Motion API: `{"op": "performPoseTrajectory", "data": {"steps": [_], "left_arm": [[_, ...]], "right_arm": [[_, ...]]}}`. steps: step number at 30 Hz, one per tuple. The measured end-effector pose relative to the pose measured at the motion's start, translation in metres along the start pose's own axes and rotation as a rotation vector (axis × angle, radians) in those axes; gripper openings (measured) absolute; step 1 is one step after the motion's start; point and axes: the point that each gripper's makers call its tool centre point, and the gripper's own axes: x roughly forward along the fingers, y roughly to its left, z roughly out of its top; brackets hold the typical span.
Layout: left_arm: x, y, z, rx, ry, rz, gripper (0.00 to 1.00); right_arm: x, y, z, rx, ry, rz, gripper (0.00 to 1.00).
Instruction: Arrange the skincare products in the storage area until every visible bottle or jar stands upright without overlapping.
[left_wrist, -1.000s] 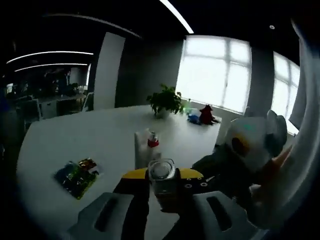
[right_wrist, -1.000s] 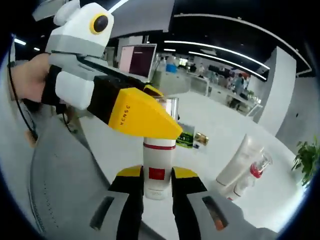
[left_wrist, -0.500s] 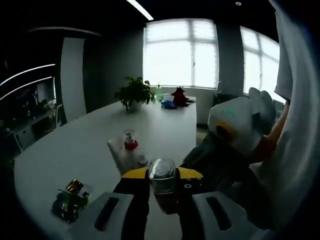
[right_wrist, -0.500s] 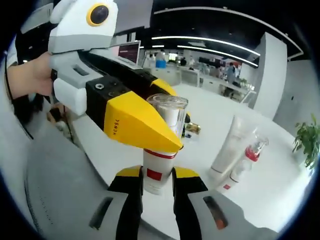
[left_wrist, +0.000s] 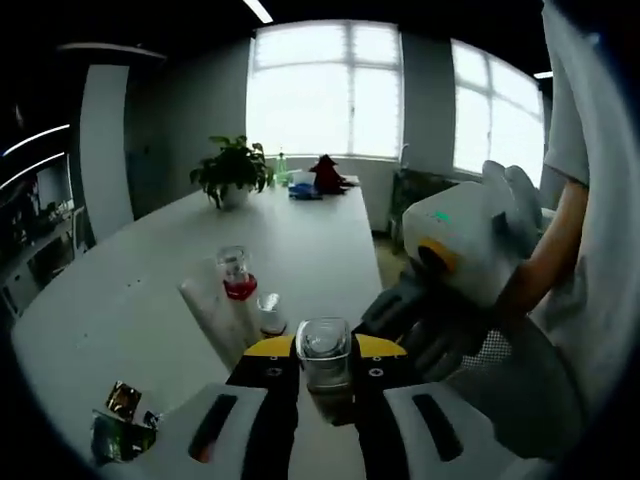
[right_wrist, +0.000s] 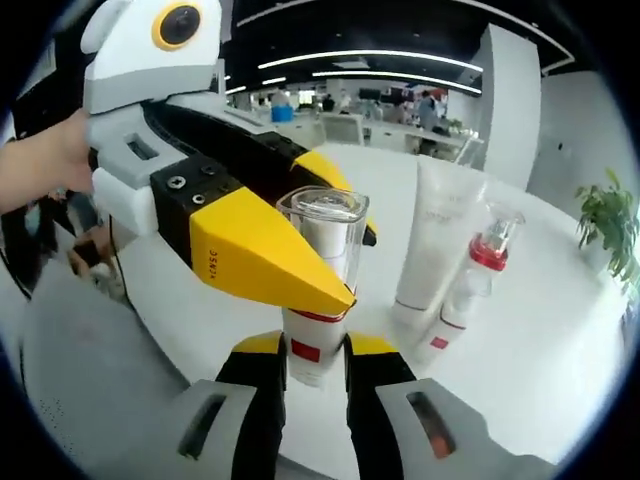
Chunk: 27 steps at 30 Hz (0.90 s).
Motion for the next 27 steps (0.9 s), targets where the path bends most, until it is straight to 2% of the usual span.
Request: {"op": "performPoseTrajectory", "data": {"steps": [6,13,20,27], "left_arm": [[0.016,0.017,-0.007,-0.017,0.009,-0.024,0.14],[0.033,0.034,-0.019,-0.029,0.028,-0.043,0.14],[0.047,0.039,-0.031,-0.006,0.057,-0.066,0.14],[0.056,0.040,-0.035,0.016,0.066,-0.077,0.14]], "right_arm": [[0.014,-0.018,-0.007,0.058,-0.018,-0.070,0.22],[0.033,-0.039,-0.015,0.047,0.007,-0.131,0.22],[0.040,-0.046,-0.023,0.056,0.044,-0.148,0.22],[0.044,-0.054,-0.030,0.055,0.068,-0.159,0.22]]}}
